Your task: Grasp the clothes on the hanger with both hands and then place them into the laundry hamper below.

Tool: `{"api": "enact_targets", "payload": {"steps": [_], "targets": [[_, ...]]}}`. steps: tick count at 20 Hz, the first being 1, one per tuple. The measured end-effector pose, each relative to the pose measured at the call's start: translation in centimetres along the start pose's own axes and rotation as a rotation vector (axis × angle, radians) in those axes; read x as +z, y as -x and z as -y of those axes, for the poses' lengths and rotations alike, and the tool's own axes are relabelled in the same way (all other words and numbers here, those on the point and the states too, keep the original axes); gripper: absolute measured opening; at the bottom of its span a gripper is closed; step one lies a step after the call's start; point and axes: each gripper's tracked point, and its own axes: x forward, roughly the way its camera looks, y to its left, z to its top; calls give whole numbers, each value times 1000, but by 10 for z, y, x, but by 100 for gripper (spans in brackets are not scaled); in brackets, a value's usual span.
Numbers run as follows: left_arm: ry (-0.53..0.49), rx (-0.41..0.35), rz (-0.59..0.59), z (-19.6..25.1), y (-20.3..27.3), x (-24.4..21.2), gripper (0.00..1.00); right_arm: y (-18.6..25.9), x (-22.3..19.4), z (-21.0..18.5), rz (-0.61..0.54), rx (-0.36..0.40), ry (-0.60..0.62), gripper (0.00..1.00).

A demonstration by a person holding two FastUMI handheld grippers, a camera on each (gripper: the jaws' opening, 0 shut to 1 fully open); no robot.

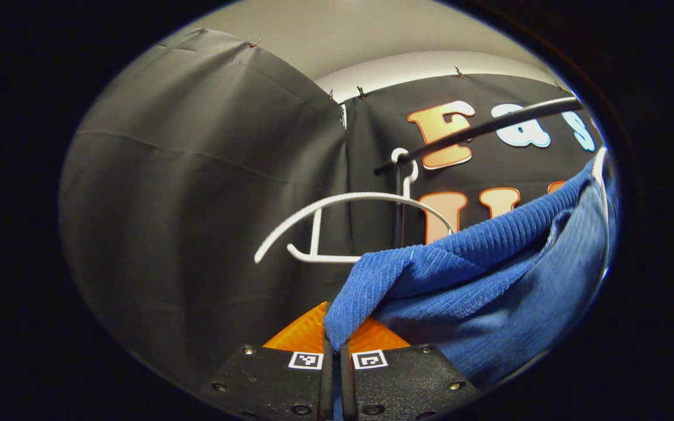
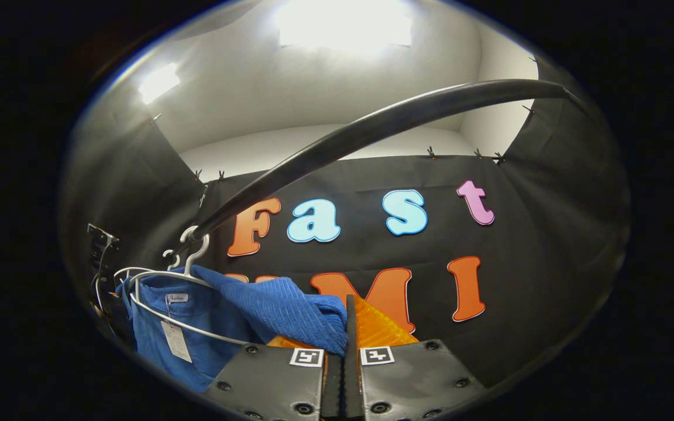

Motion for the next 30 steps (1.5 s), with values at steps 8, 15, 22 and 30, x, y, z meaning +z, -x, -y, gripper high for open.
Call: {"api": "enact_targets", "payload": {"steps": [8,15,22,30], "targets": [[98,-95,-192,36,0,-85,5,0,9,-12,9,29,41,9],[211,-157,-311,71,-41,-101,4,0,23,-16,39,31,50,9],[324,-76,-298,57,-70,-93,4,-8,30,-31,46,46,67,9],[286,10,-91,-30,0,-26,4,-19,27,-15,92,-22,127,10]]}}
